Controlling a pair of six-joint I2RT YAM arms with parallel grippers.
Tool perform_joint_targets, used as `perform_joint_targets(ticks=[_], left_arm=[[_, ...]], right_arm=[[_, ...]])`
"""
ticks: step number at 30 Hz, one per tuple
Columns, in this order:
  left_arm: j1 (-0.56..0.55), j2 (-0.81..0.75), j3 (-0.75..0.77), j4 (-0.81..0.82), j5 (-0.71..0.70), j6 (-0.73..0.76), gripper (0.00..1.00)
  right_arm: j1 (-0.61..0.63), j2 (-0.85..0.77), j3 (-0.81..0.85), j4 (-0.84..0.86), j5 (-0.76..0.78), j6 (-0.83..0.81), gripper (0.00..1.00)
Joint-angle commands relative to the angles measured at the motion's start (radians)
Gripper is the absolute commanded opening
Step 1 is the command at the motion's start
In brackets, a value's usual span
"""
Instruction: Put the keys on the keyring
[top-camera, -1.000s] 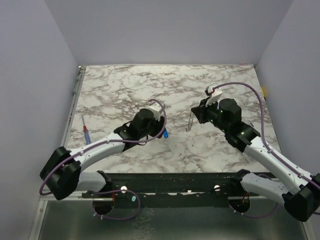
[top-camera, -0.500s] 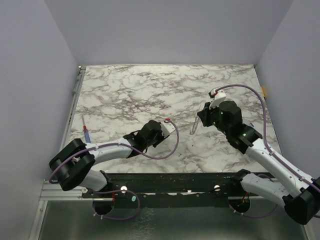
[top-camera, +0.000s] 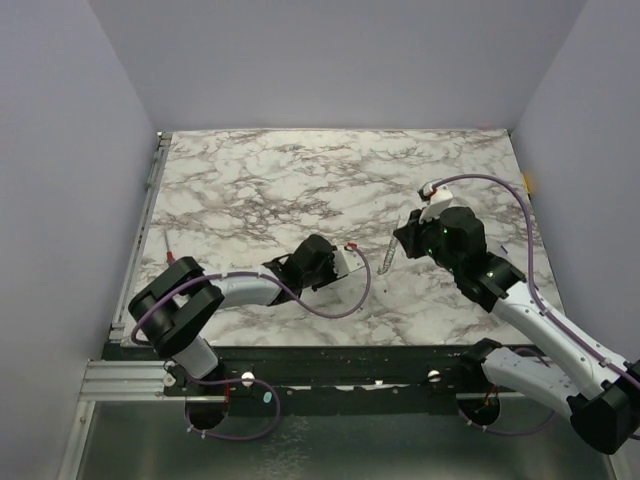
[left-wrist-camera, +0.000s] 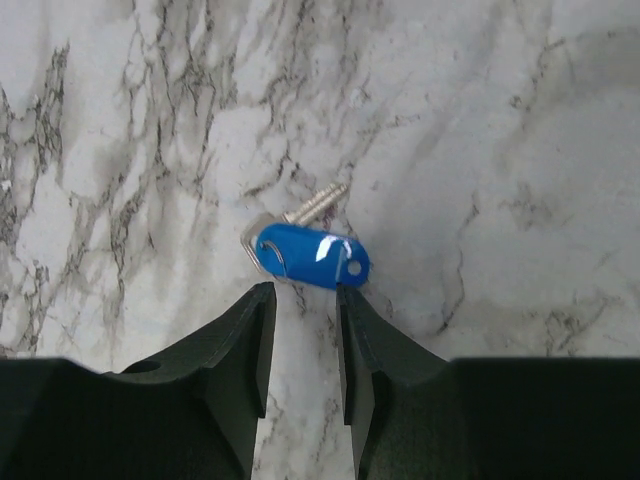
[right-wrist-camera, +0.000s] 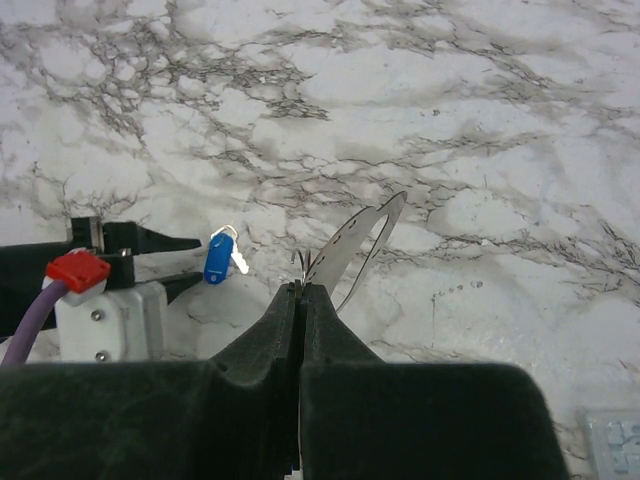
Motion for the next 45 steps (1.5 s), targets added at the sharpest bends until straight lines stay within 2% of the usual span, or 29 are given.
perform_joint_targets(ticks=[1, 8, 17, 29, 31, 34, 36, 45], left_arm=[[0.022, 0.08, 0.119, -0.024, 0.058, -0.003, 0.36], [0.025, 0.149, 0.205, -0.098, 0.043, 0.004, 0.34], [0.045, 0.169, 0.287, -0.271, 0.062, -0.036, 0.33], [0.063, 0.234, 0.338, -0.337, 0.08, -0.065, 0.28], [0.063, 0.241, 0.343, -0.337, 0.082, -0.063, 0.24], [0.067, 0.256, 0.357, -0.356, 0.092, -0.062, 0.07], [0.07, 0.258, 0.362, -0.364, 0.101, -0.061, 0.0], [0.087, 0.199, 0.384, -0.397, 0.187, -0.085, 0.0]], right_arm=[[-0.006, -0.024, -0.013, 0.027, -0.037, 0.012, 0.01], [-0.007, -0.035, -0.02, 0.031, -0.043, 0.012, 0.01], [-0.008, -0.031, -0.023, 0.039, -0.062, 0.012, 0.01], [-0.007, -0.029, -0.023, 0.035, -0.074, 0.013, 0.01], [-0.008, -0.03, -0.021, 0.032, -0.076, 0.014, 0.01], [-0.008, -0.03, -0.02, 0.029, -0.074, 0.012, 0.01], [-0.007, -0.031, -0.019, 0.027, -0.075, 0.012, 0.01], [-0.008, -0.031, -0.019, 0.026, -0.072, 0.013, 0.01]])
